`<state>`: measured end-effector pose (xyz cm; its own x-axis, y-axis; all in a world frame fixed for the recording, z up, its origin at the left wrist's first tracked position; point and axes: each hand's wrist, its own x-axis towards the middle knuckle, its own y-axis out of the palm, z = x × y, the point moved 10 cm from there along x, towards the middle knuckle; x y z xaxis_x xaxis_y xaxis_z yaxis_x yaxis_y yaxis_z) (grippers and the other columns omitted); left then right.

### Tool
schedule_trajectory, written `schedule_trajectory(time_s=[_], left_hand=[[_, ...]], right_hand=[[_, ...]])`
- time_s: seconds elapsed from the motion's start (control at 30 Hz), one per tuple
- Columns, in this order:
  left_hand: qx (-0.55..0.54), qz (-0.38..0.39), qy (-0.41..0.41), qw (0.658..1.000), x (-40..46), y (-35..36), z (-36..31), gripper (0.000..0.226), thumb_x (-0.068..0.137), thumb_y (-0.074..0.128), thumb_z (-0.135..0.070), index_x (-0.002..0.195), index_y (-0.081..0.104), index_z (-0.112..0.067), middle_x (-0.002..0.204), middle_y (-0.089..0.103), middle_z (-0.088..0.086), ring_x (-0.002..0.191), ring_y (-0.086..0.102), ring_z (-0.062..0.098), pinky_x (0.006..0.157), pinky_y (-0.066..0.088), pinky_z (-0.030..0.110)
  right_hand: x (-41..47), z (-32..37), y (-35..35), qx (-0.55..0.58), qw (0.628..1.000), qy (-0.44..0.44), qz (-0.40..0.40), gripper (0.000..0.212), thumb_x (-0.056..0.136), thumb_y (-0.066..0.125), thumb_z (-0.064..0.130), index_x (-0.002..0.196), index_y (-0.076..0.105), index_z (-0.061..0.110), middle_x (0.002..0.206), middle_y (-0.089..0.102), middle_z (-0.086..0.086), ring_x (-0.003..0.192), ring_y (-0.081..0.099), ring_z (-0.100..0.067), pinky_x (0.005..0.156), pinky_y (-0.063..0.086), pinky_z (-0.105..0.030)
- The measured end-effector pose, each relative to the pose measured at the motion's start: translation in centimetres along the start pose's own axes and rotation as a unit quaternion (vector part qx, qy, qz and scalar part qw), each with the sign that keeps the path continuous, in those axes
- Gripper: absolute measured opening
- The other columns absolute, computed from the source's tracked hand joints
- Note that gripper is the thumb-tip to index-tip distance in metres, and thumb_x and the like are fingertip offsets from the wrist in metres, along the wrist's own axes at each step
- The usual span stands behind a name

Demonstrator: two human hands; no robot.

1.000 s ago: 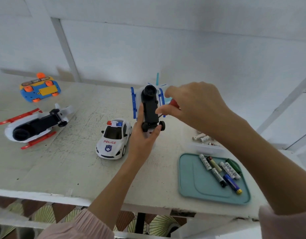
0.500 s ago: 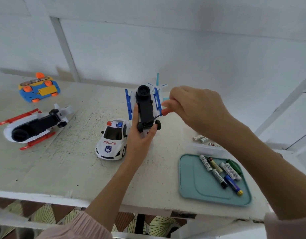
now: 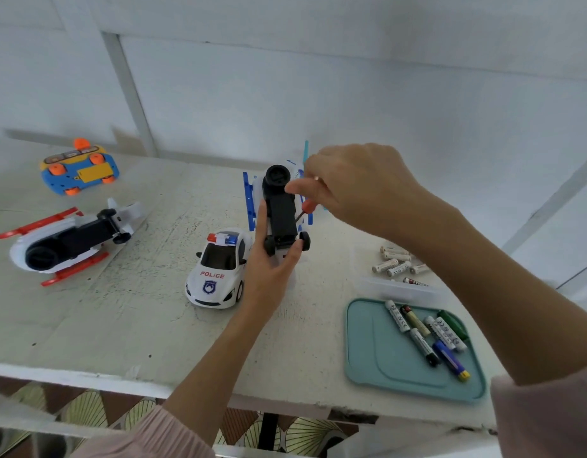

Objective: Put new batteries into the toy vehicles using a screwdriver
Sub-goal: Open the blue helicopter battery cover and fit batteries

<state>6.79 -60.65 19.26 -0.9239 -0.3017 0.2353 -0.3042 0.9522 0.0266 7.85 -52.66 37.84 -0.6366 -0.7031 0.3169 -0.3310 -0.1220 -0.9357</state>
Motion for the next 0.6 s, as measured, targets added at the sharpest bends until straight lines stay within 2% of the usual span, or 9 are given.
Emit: schedule_trajectory(time_s=[0.07,0.1,0.13,0.2,0.3,0.37,0.43,0.53,0.6], left_hand=[[0.003,0.005,0.0,1.0,0.0,0.0,-0.2,0.074,0.082,0.062,-0.035,0.139,0.017,-0.053,0.109,0.057,-0.042,0.112,0.055,-0.007,0.101,0.04,0.028],[0.005,0.009,0.001,1.0,0.0,0.1,-0.3,0.076,0.082,0.062,-0.035,0.142,0.016,-0.05,0.109,0.057,-0.043,0.112,0.055,-0.008,0.102,0.04,0.029],[0.007,0.012,0.003,1.0,0.0,0.2,-0.3,0.078,0.082,0.062,-0.033,0.144,0.016,-0.047,0.108,0.057,-0.043,0.111,0.055,-0.009,0.101,0.041,0.029],[0.016,0.022,0.009,1.0,0.0,0.5,-0.2,0.078,0.085,0.063,-0.026,0.145,0.015,-0.044,0.108,0.056,-0.045,0.109,0.056,-0.01,0.098,0.043,0.028],[0.024,0.034,0.011,0.999,0.1,0.9,0.1,0.076,0.092,0.062,-0.012,0.142,0.015,-0.044,0.106,0.053,-0.049,0.107,0.055,-0.013,0.09,0.045,0.014],[0.023,0.036,0.011,0.999,0.2,1.0,0.1,0.075,0.092,0.061,-0.012,0.146,0.017,-0.038,0.107,0.053,-0.049,0.108,0.054,-0.014,0.089,0.044,0.011],[0.025,0.036,0.011,0.999,0.2,0.9,0.1,0.078,0.089,0.063,-0.02,0.15,0.016,-0.033,0.11,0.054,-0.046,0.11,0.055,-0.011,0.092,0.043,0.018],[0.017,0.032,0.004,0.999,0.2,0.7,0.1,0.079,0.083,0.063,-0.032,0.146,0.016,-0.044,0.115,0.058,-0.037,0.112,0.057,-0.002,0.099,0.044,0.029],[0.017,0.024,0.002,1.0,0.1,0.5,0.0,0.082,0.08,0.064,-0.04,0.146,0.016,-0.047,0.122,0.06,-0.026,0.116,0.057,0.004,0.104,0.043,0.038]], right_hand=[[-0.4,0.4,0.0,0.153,0.987,-0.04,0.005,0.017,0.094,0.047,0.023,0.104,0.054,0.011,0.106,0.047,0.0,0.082,0.061,-0.017,0.066,0.047,-0.031],[-0.6,0.4,0.0,0.217,0.975,-0.049,0.005,0.013,0.092,0.048,0.009,0.104,0.051,0.01,0.106,0.045,0.0,0.082,0.063,-0.016,0.067,0.048,-0.03],[-0.6,0.6,-0.1,0.252,0.966,-0.054,0.008,0.015,0.089,0.048,0.001,0.102,0.049,0.009,0.103,0.044,-0.001,0.081,0.064,-0.015,0.066,0.047,-0.03],[-0.6,0.9,0.0,0.231,0.971,-0.065,0.002,0.014,0.087,0.05,-0.002,0.096,0.05,0.008,0.095,0.045,0.001,0.074,0.062,-0.014,0.062,0.047,-0.032],[-0.3,1.0,-1.0,0.141,0.987,-0.076,-0.03,0.002,0.088,0.054,0.009,0.089,0.056,0.01,0.089,0.043,0.006,0.065,0.052,-0.017,0.056,0.04,-0.031],[-0.1,1.1,-1.0,0.1,0.992,-0.073,-0.026,0.009,0.091,0.053,0.019,0.089,0.057,0.012,0.089,0.045,0.005,0.067,0.048,-0.02,0.054,0.035,-0.027],[0.0,1.2,-1.0,0.057,0.997,-0.059,-0.009,0.02,0.093,0.049,0.034,0.088,0.054,0.015,0.088,0.046,0.005,0.071,0.047,-0.019,0.053,0.032,-0.025],[0.2,0.5,-0.5,-0.007,1.0,-0.004,0.026,0.041,0.091,0.038,0.054,0.078,0.049,0.017,0.083,0.057,0.002,0.074,0.053,-0.021,0.053,0.032,-0.028],[0.0,-0.2,-0.3,-0.008,0.999,0.017,0.038,0.046,0.089,0.035,0.058,0.08,0.053,0.017,0.084,0.062,0.001,0.075,0.056,-0.021,0.053,0.034,-0.026]])
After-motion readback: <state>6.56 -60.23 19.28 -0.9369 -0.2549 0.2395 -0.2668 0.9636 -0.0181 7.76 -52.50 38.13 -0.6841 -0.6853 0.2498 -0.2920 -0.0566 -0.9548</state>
